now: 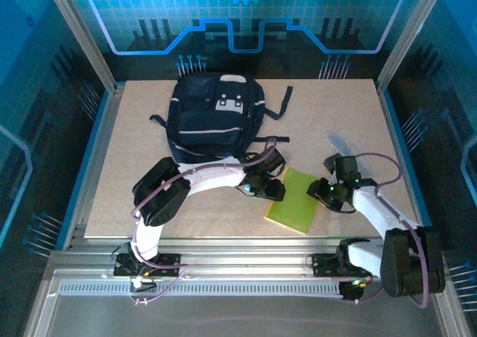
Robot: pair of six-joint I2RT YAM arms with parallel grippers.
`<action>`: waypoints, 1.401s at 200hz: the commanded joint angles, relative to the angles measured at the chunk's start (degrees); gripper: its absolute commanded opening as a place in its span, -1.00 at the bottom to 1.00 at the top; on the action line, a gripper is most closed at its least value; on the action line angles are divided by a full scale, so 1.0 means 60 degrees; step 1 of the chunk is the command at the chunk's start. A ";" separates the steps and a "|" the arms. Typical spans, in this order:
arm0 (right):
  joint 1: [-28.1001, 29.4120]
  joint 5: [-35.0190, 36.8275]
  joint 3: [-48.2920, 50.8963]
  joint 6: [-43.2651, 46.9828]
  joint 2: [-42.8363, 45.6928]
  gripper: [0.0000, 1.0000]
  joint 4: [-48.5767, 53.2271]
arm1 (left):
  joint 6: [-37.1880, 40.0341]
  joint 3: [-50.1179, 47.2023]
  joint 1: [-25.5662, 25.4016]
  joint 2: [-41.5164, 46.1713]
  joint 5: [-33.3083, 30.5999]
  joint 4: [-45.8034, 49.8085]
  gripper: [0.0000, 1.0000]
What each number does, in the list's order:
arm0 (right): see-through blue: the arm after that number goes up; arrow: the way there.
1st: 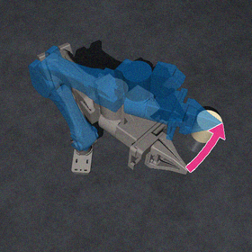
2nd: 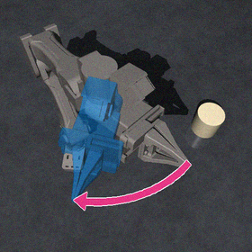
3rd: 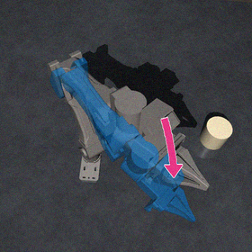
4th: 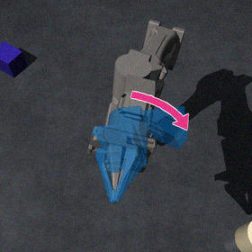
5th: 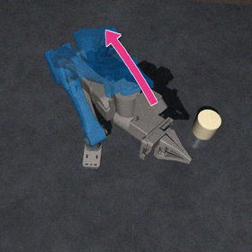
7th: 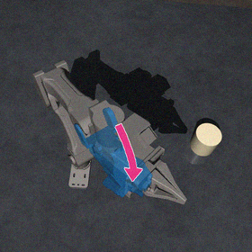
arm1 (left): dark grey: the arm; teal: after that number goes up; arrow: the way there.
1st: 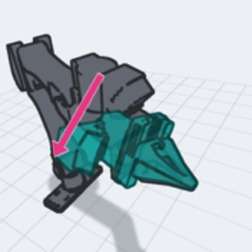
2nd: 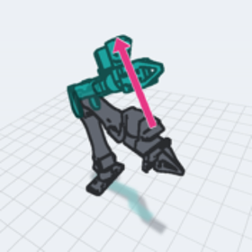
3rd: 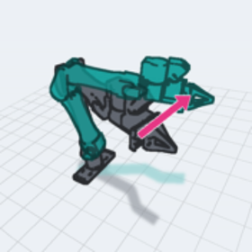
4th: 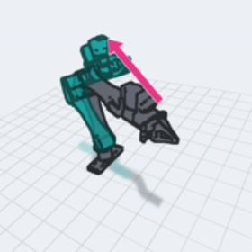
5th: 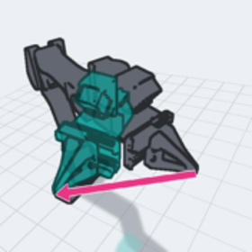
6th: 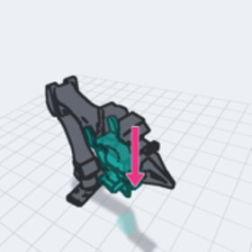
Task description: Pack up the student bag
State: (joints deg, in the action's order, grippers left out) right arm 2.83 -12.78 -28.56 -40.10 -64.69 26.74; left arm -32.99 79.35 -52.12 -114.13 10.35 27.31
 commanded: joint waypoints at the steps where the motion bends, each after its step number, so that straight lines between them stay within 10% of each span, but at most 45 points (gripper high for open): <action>1: -0.0028 -0.0841 -0.0001 -0.0113 0.0424 -0.07 -0.0348 | 0.0196 0.0499 -0.0059 -0.0472 -0.0158 0.0549 -0.22; 100: 0.0008 -0.2080 0.0208 -0.0068 0.0112 -0.24 -0.1154 | 0.0023 0.0793 0.0072 -0.1196 -0.0421 0.1169 -0.13; 138: 0.0030 -0.1907 -0.0047 0.0372 0.0054 -0.71 -0.0985 | -0.0308 0.0687 0.0267 -0.1057 0.0086 0.0922 -0.10; 152: 0.0027 -0.1952 -0.0258 0.0597 -0.0038 -1.00 -0.0911 | -0.0645 0.0412 0.0523 -0.0712 0.0795 0.0313 0.01; 280: 0.1051 -0.4056 -0.3410 0.0282 -0.0778 -1.00 -0.1934 | -0.3701 -0.3464 0.3238 0.1881 0.3040 -0.6470 0.56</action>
State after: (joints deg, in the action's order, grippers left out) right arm 5.67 -33.47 -45.84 -35.59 -67.48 20.51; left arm -50.30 61.58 -32.73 -103.88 25.41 -1.80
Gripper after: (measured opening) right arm 0.059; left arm 0.776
